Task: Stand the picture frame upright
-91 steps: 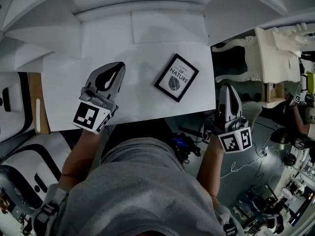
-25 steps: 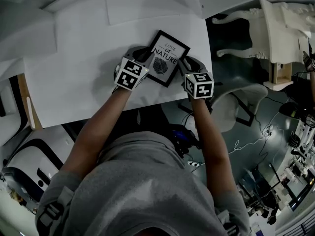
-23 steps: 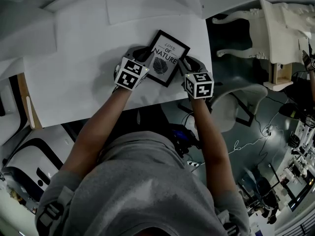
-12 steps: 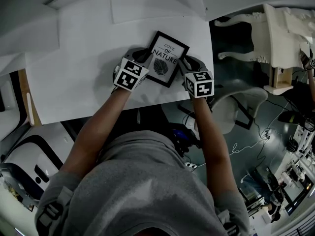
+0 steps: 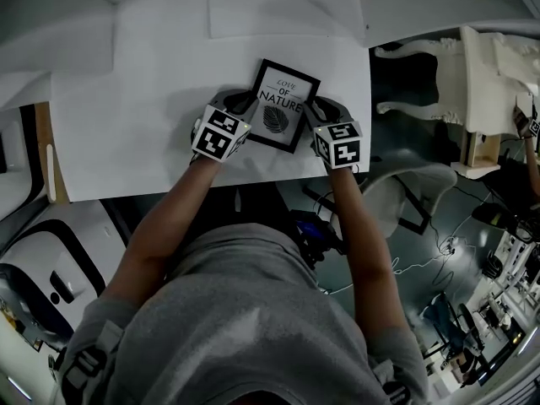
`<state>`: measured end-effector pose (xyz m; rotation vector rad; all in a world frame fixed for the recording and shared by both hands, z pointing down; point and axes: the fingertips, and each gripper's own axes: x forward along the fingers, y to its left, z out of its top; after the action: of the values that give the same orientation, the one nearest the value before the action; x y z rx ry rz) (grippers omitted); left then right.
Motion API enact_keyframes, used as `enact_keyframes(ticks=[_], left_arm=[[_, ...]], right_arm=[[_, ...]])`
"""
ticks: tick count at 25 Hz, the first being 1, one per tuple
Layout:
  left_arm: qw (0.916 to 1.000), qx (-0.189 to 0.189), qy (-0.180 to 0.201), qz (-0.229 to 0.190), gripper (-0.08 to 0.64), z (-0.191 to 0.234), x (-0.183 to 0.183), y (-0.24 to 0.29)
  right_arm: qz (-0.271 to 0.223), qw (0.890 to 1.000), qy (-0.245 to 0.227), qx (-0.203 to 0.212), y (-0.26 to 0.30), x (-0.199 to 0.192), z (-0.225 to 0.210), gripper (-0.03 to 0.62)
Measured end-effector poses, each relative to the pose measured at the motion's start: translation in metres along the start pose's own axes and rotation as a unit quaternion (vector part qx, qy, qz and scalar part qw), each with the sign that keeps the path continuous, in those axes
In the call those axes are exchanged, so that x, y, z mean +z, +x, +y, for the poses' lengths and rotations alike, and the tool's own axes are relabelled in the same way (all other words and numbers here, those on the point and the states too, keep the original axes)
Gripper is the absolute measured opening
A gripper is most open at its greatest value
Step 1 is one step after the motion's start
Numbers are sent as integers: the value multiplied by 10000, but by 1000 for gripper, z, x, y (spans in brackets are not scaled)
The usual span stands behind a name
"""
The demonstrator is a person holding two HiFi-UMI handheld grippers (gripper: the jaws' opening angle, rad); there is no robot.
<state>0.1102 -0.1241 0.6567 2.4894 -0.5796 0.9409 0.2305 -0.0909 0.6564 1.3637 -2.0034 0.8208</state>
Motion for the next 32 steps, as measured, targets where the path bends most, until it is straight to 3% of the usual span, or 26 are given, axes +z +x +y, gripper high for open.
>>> enact_keyframes(ticks=[13, 32], left_arm=[[9984, 447, -340, -61, 67, 22, -31, -41], [9951, 669, -724, 39, 67, 16, -80, -90]], right_arm=[[3, 9968, -403, 684, 23, 18, 42, 117], [193, 9840, -818, 1570, 29, 14, 100, 114]])
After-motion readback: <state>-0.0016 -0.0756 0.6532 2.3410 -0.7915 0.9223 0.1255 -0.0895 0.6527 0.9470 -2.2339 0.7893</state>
